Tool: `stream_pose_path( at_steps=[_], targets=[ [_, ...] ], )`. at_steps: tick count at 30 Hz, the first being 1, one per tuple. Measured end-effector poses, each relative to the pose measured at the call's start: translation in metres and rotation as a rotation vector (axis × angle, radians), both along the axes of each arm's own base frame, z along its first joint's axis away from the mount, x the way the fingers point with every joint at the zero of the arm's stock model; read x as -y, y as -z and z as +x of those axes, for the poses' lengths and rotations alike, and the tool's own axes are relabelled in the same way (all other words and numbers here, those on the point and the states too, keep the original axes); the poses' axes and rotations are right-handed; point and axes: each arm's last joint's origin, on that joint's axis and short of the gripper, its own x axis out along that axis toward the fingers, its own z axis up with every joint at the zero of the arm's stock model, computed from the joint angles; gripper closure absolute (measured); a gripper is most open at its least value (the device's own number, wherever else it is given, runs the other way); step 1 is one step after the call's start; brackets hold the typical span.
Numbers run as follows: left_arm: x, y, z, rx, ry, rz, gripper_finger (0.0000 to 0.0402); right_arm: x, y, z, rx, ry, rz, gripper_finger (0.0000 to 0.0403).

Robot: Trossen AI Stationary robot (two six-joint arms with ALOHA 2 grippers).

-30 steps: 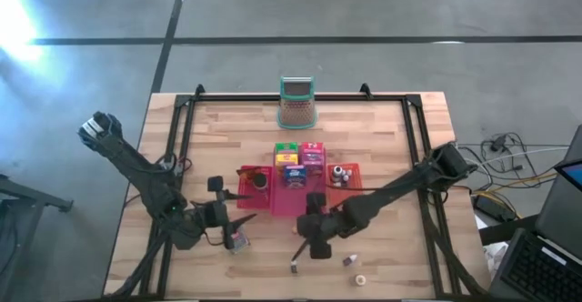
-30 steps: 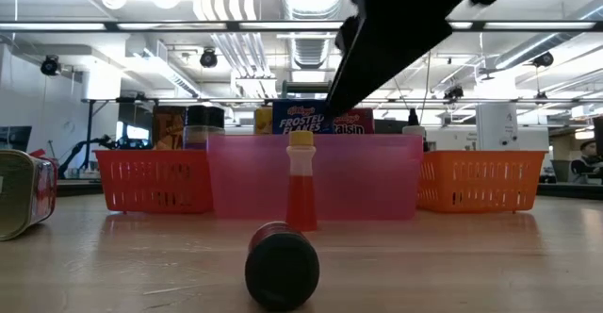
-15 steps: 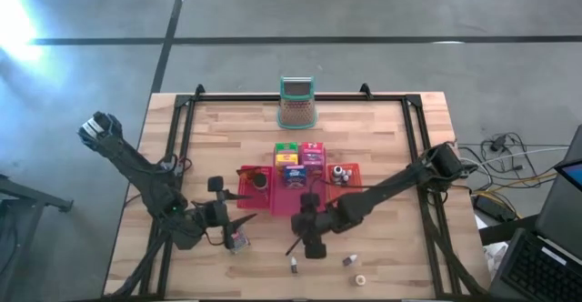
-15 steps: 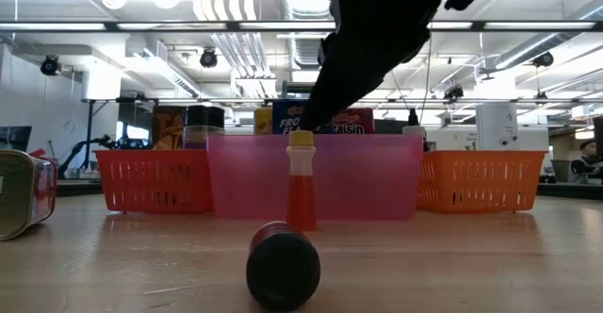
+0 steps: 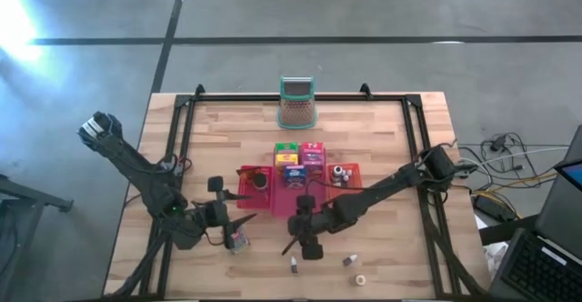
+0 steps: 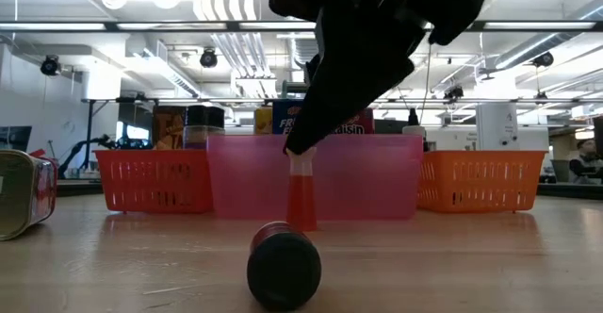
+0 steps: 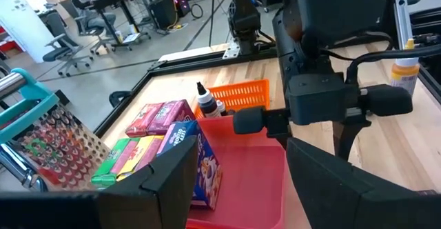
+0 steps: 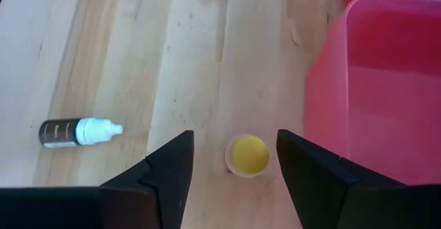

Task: Pick & Place Kitchen Items
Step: Put the small transparent food coloring bottle into the orange bin

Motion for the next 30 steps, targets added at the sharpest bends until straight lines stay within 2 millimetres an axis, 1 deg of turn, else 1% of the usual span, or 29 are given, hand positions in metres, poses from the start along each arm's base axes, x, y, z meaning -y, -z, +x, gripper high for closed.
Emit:
stream_pose_path(
  at_steps=[8, 22, 25, 30],
  targets=[
    [0.0001, 0.0, 0.0, 0.0, 0.0, -0.001, 0.0174, -0.0002, 0.0004, -0.0004, -0.004, -0.007, -0.006, 0.0241],
    [0.0, 0.0, 0.0, 0.001, -0.001, -0.005, 0.0174, 0.0002, 0.0012, -0.0014, -0.014, -0.021, -0.021, 0.0326],
    [0.0001, 0.0, 0.0, 0.002, -0.001, -0.005, 0.0174, 0.0002, 0.0012, -0.0014, -0.014, -0.02, -0.021, 0.0328],
    [0.0, 0.0, 0.0, 0.002, -0.002, -0.007, 0.0174, 0.0005, -0.0026, -0.0062, -0.052, -0.027, 0.004, 0.031]
  ],
)
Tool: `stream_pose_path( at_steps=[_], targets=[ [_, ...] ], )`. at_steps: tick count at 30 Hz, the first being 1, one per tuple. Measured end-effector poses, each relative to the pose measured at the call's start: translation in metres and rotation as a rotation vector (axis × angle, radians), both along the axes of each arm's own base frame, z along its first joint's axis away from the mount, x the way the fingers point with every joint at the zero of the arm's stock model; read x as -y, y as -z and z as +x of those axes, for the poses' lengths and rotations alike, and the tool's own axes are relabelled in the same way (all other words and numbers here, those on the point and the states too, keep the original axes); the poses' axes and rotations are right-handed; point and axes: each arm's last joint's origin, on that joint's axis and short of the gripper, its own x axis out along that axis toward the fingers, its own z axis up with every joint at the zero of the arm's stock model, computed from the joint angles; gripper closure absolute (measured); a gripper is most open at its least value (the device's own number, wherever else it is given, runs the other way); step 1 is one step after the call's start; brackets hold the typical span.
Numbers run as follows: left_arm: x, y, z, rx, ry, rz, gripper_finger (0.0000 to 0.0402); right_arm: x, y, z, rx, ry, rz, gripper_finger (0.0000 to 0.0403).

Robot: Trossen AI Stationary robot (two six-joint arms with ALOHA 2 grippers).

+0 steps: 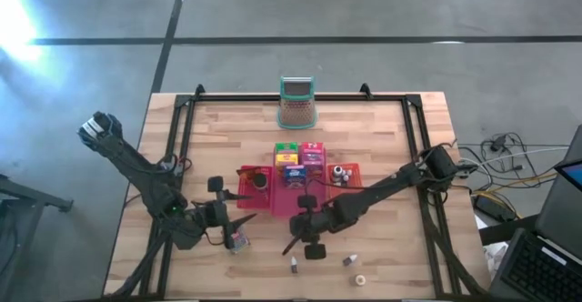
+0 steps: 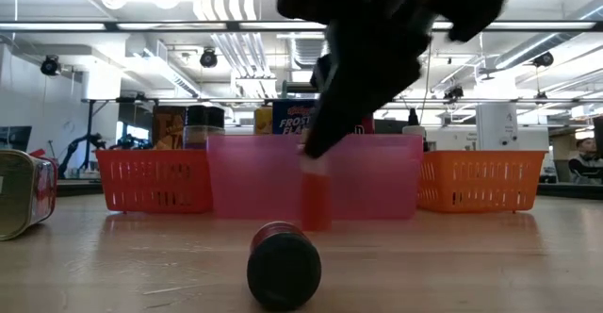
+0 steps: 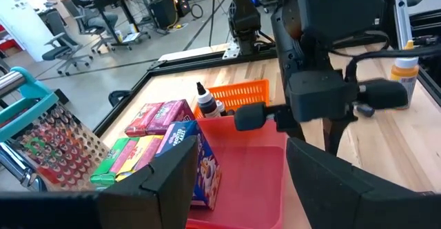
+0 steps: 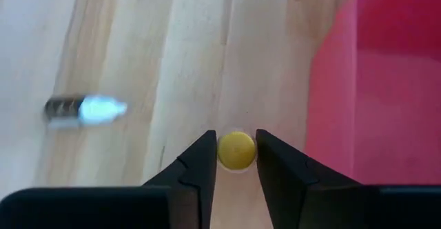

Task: Pick & Place Kitchen Items
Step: Put the small transparent food coloring bottle into the orange bin

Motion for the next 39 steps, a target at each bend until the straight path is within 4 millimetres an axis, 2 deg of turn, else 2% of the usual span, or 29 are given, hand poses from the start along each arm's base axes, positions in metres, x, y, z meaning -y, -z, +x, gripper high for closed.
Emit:
stream_pose_path(
  at_steps=[3, 7, 13, 17, 22, 28, 33, 39],
  targets=[
    [0.0, 0.0, 0.0, 0.0, 0.0, -0.001, 0.0174, -0.002, -0.01, -0.01, -0.039, -0.001, 0.008, 0.0311],
    [0.0, 0.0, 0.0, 0.001, 0.0, -0.002, 0.0174, -0.01, -0.035, -0.033, -0.084, 0.011, 0.02, 0.0327],
    [0.0, 0.0, 0.0, 0.001, -0.001, -0.005, 0.0174, -0.015, -0.076, -0.078, -0.121, 0.115, -0.051, 0.0326],
    [0.0, 0.001, 0.0, 0.001, -0.002, -0.008, 0.0174, -0.004, -0.099, -0.108, -0.1, 0.258, -0.139, 0.0311],
    [0.0, 0.002, 0.0, 0.001, -0.003, -0.01, 0.0174, 0.018, -0.115, -0.137, -0.023, 0.359, -0.142, 0.0323],
    [-0.001, 0.003, 0.0, -0.001, -0.005, -0.012, 0.0174, 0.05, -0.11, -0.17, 0.034, 0.451, -0.085, 0.0325],
    [-0.001, 0.003, 0.0, -0.001, -0.006, -0.013, 0.0174, 0.074, -0.089, -0.187, 0.126, 0.491, -0.016, 0.031],
    [-0.001, 0.003, 0.0, 0.004, -0.008, -0.018, 0.0174, 0.099, -0.063, -0.197, 0.167, 0.522, 0.003, 0.0327]
  ],
)
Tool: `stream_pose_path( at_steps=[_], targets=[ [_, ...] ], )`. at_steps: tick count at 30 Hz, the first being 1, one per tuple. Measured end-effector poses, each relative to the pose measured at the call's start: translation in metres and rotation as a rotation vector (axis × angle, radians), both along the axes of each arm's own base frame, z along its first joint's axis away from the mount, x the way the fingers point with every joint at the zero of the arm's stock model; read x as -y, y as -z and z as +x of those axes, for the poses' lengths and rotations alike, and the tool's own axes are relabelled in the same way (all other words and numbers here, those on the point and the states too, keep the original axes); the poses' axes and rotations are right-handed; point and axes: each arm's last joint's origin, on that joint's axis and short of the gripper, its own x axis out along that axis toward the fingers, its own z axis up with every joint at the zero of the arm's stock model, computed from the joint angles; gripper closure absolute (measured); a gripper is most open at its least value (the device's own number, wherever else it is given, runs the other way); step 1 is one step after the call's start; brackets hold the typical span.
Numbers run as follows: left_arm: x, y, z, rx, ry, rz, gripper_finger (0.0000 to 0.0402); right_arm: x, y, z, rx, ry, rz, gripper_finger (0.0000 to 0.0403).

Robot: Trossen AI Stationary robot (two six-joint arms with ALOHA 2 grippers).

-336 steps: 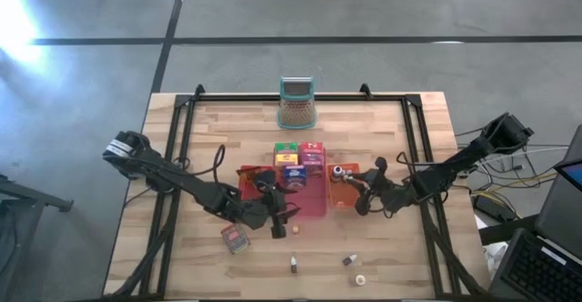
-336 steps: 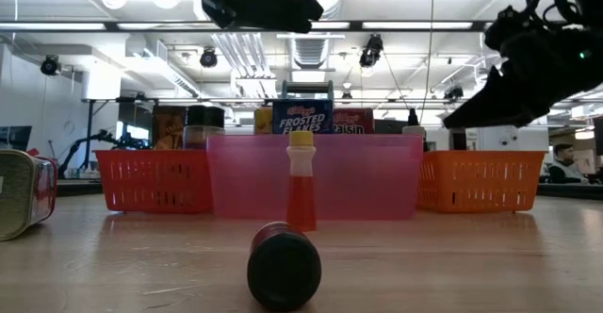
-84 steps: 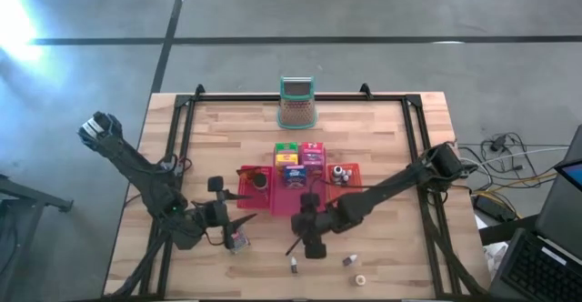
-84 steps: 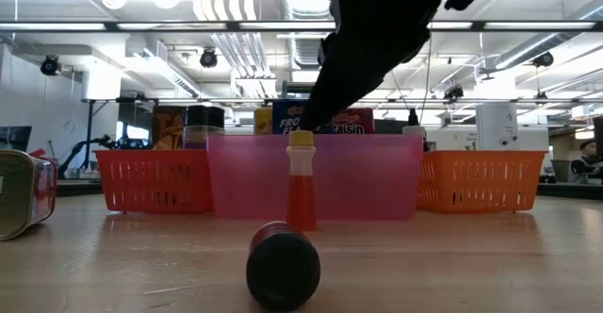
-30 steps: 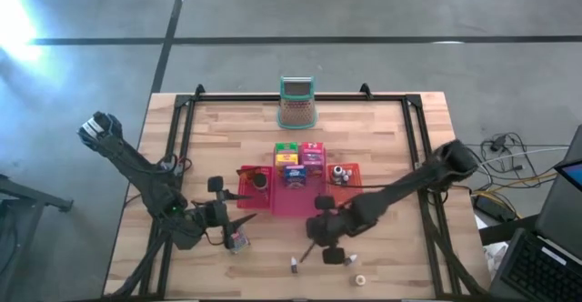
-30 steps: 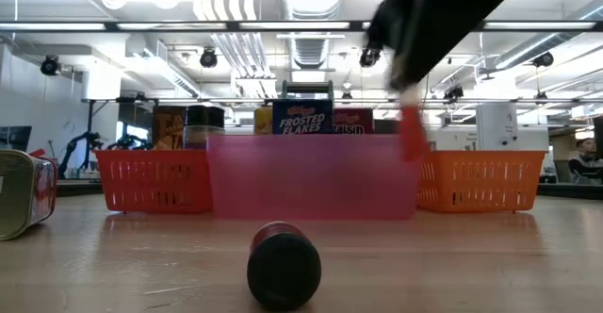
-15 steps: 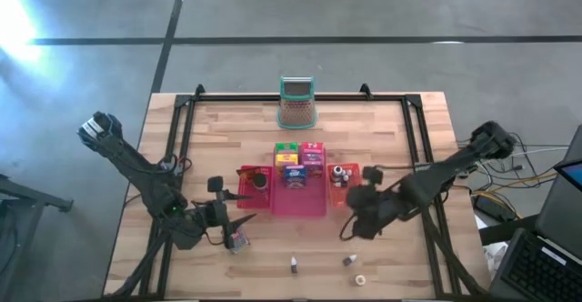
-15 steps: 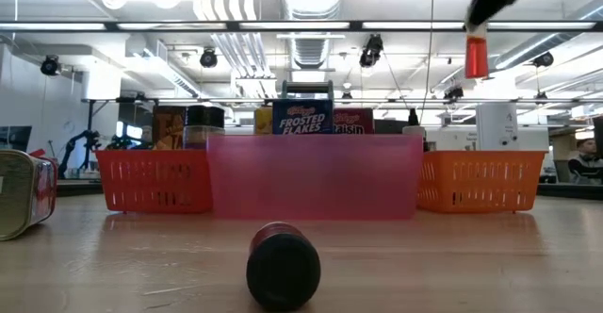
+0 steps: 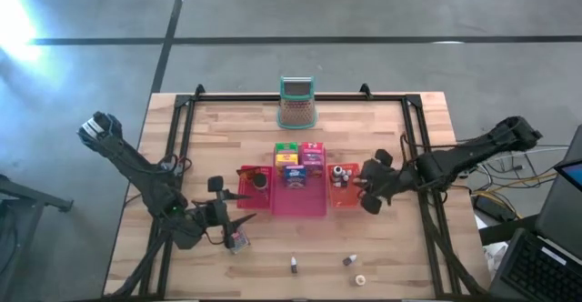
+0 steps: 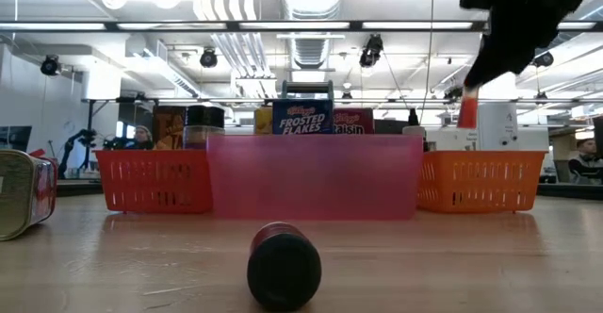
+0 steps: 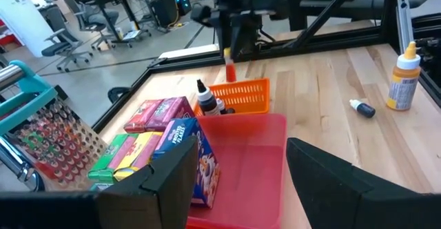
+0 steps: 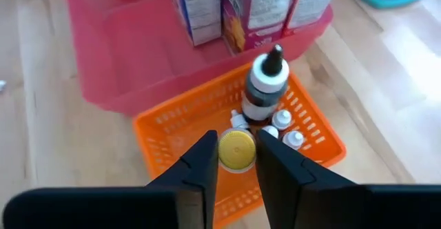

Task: Pick & Place Kitchen Items
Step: Put the small transparent food coloring bottle into the orange bin

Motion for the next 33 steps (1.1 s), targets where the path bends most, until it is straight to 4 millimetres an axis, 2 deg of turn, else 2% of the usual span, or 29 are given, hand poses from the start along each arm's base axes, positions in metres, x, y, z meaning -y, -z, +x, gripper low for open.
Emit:
stream_pose_path(
  at_steps=[5, 10, 16, 26, 33],
  targets=[
    [0.0, 0.0, 0.0, -0.001, -0.002, 0.001, 0.0174, 0.01, 0.016, 0.002, 0.028, -0.024, 0.048, 0.0323],
    [0.0, 0.0, 0.0, -0.001, -0.002, 0.001, 0.0174, 0.016, 0.03, 0.001, -0.017, -0.002, 0.034, 0.0313],
    [-0.001, 0.001, 0.001, -0.002, -0.005, 0.002, 0.0174, 0.017, 0.041, -0.001, -0.018, 0.005, 0.053, 0.0326],
    [-0.002, 0.001, 0.001, -0.002, -0.008, 0.002, 0.0174, 0.027, 0.057, -0.005, -0.025, 0.071, 0.071, 0.0311],
    [-0.002, 0.001, 0.002, -0.001, -0.012, 0.002, 0.0174, 0.034, 0.06, -0.005, -0.035, 0.088, 0.062, 0.0325]
  ],
)
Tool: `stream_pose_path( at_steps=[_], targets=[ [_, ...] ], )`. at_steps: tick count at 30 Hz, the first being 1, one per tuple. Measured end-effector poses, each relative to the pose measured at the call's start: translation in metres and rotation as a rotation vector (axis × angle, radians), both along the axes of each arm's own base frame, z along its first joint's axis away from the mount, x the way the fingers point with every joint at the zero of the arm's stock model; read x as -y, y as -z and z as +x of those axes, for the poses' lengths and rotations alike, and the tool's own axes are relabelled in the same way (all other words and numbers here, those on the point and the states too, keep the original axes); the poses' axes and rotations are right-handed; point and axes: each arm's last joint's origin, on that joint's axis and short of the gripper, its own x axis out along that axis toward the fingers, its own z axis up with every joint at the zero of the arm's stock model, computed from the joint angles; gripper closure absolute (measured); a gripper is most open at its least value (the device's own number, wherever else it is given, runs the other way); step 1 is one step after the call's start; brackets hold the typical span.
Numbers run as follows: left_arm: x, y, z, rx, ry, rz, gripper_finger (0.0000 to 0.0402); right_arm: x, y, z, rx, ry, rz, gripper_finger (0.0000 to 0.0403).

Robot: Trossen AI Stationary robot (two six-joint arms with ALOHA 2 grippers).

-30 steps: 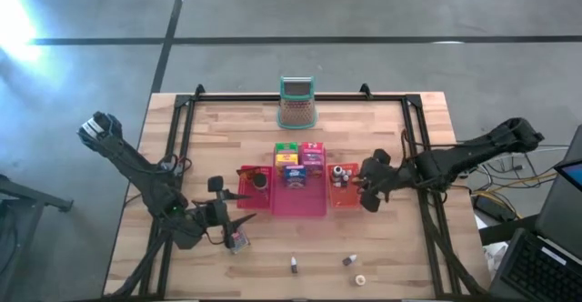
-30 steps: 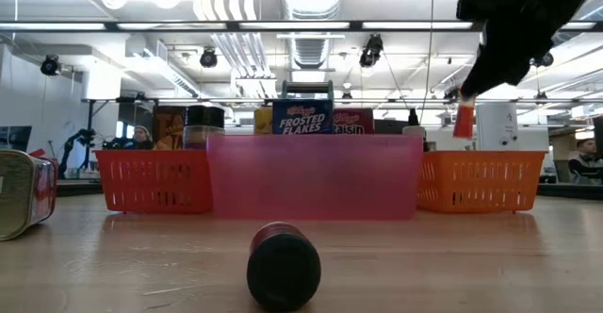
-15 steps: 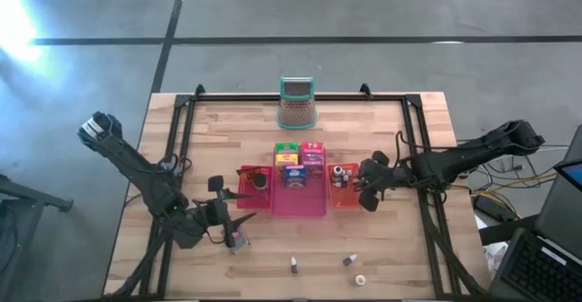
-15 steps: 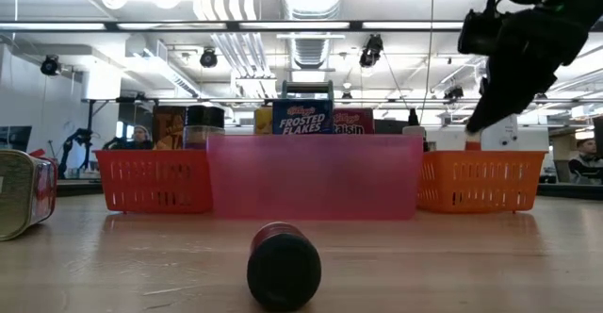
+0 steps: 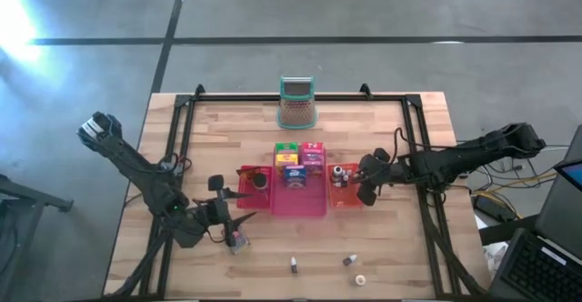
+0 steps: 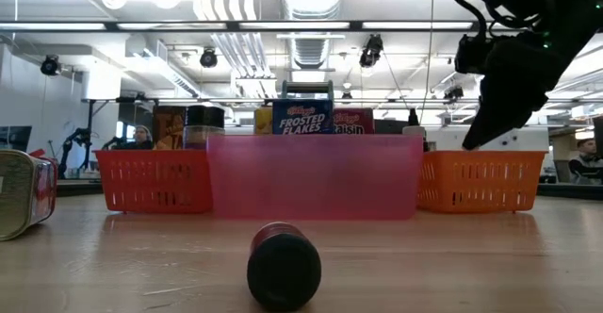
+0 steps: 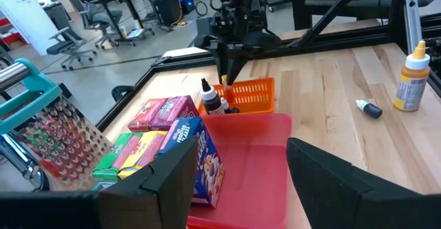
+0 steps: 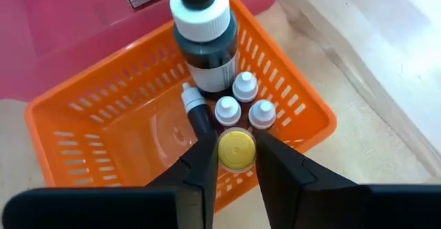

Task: Pick & Place Kitchen Items
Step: Put the small transparent food coloring bottle into the orange bin

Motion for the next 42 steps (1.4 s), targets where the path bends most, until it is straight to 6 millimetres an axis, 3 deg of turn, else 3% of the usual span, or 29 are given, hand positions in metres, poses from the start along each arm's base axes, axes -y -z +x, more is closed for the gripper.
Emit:
stream_pose_path(
  at_steps=[19, 32, 42],
  targets=[
    [0.0, 0.001, 0.0, -0.001, -0.002, -0.001, 0.0174, 0.008, 0.016, 0.017, -0.066, -0.024, 0.024, 0.0316],
    [-0.001, 0.001, 0.001, -0.001, -0.007, -0.001, 0.0174, 0.008, 0.016, 0.015, -0.068, -0.025, 0.024, 0.0306],
    [-0.001, 0.001, 0.001, -0.001, -0.007, -0.002, 0.0174, 0.008, 0.015, 0.015, -0.063, -0.031, 0.024, 0.0258]
  ],
)
